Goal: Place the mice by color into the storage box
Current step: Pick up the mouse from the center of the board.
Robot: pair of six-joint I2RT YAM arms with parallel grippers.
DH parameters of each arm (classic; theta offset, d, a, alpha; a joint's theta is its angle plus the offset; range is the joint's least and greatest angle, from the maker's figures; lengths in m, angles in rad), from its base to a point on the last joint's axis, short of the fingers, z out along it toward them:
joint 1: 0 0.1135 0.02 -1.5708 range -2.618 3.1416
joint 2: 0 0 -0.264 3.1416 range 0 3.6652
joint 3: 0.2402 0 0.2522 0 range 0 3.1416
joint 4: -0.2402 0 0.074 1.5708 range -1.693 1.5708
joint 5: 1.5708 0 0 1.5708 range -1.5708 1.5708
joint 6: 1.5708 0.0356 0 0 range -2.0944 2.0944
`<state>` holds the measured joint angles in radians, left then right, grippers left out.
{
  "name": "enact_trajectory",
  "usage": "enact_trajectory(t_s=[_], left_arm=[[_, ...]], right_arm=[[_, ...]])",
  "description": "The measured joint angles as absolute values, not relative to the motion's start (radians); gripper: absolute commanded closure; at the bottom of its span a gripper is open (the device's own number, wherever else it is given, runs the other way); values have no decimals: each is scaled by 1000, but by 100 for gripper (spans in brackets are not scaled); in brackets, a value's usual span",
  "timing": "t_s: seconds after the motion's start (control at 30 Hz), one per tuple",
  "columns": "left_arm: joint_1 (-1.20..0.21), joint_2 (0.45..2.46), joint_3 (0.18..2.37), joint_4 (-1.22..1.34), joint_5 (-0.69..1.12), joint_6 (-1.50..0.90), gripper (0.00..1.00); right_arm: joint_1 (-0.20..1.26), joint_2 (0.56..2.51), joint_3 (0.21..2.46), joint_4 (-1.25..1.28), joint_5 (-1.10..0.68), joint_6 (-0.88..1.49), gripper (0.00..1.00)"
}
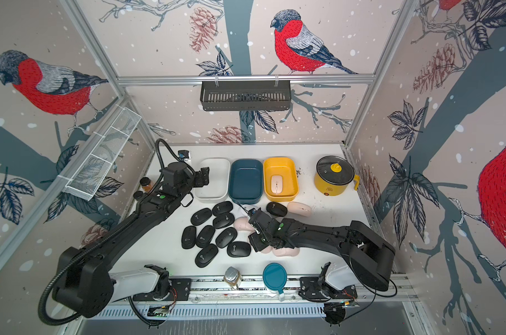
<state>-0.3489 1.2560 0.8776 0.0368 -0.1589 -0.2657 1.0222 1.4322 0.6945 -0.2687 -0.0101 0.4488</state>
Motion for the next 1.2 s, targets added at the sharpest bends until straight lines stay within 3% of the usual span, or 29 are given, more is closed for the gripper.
enact_trajectory(t_s=[0.27, 0.9, 1.2], left_arm=[[-349, 1261, 878, 36, -159, -266, 15], [-350, 1266, 878, 33, -162, -266, 15], [-350, 1266, 878, 33, -162, -266, 15]], right_arm=[[1053, 1447, 704, -305, 17, 448, 29], [1084, 1515, 730, -355, 76, 428, 33], [1090, 1512, 732, -342, 93, 420, 45]])
